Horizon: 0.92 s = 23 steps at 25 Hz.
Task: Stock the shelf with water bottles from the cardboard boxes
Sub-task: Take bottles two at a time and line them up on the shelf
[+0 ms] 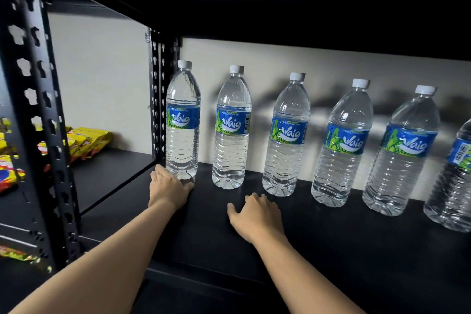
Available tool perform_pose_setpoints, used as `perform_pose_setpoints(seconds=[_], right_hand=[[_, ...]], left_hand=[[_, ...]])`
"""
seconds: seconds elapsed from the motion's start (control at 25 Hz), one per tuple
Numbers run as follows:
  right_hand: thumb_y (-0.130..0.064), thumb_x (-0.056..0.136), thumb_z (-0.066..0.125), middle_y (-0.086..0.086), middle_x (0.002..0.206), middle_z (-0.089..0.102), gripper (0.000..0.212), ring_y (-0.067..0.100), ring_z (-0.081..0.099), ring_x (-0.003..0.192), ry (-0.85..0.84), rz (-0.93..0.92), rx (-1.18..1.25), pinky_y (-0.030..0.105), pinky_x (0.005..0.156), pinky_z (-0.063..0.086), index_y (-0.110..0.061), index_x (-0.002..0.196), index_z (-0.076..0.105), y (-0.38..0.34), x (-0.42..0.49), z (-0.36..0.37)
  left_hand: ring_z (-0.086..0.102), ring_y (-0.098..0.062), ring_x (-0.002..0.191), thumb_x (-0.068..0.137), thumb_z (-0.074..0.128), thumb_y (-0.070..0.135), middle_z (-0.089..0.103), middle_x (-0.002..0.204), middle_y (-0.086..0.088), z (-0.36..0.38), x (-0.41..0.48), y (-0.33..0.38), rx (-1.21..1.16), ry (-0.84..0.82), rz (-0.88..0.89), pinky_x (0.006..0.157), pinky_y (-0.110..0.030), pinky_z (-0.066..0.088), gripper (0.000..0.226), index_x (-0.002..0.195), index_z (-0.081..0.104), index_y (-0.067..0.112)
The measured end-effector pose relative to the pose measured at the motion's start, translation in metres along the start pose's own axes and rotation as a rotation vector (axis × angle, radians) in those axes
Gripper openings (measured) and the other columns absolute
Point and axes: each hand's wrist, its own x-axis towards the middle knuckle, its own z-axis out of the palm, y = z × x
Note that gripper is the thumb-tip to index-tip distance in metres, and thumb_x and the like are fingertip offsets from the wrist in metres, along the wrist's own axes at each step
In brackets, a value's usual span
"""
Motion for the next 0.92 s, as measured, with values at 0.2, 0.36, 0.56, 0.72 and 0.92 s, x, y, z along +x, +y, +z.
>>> perform_pose_setpoints(seconds=[0.2,0.36,0.56,0.72,0.92], right_hand=[[-0.043,0.101,0.039,0.012,0.115,0.068,0.045,0.031,0.062,0.110,0.048,-0.043,-0.097,0.038,0.090,0.047,-0.009,0.112,0.067,-0.005,-0.017,-0.008],[-0.036,0.105,0.026,0.013,0.144,0.049,0.050,0.032,0.042,0.133,-0.098,-0.035,-0.111,0.047,0.107,0.035,-0.008,0.137,0.052,-0.011,-0.048,0.000],[-0.040,0.099,0.031,0.007,0.149,0.047,0.053,0.028,0.036,0.140,0.129,-0.167,0.010,0.044,0.113,0.025,-0.012,0.140,0.052,-0.016,-0.136,0.019],[-0.019,0.085,0.059,0.015,0.131,0.061,0.041,0.035,0.049,0.130,0.335,-0.279,0.336,0.047,0.108,0.039,-0.006,0.124,0.066,-0.043,-0.201,0.048],[-0.028,0.091,0.058,-0.004,0.125,0.059,0.042,0.023,0.061,0.109,-0.113,-0.258,0.391,0.035,0.084,0.049,-0.028,0.132,0.052,-0.076,-0.249,0.083]], left_hand=[[0.038,-0.030,0.138,0.099,0.040,0.054,0.044,0.146,-0.012,-0.037,-0.077,-0.006,0.121,-0.150,0.118,0.115,-0.037,0.026,0.065,0.143,0.037,0.006],[0.021,-0.011,0.151,0.103,0.035,0.050,0.033,0.160,0.010,-0.064,-0.151,-0.032,0.079,-0.128,0.317,0.123,-0.032,0.013,0.054,0.151,0.040,0.024],[0.057,-0.007,0.120,0.094,0.065,0.025,0.065,0.126,0.012,-0.105,-0.244,-0.096,-0.242,-0.070,0.259,0.107,-0.022,0.035,0.034,0.128,0.064,0.021],[0.068,-0.024,0.094,0.089,0.062,0.016,0.073,0.092,-0.001,-0.100,-0.280,-0.169,-0.238,-0.020,-0.247,0.080,-0.026,0.047,0.022,0.109,0.068,0.015],[0.054,-0.033,0.124,0.089,0.055,0.017,0.060,0.128,-0.015,-0.080,-0.301,-0.227,-0.291,0.000,-0.728,0.100,-0.035,0.043,0.037,0.124,0.056,0.005]])
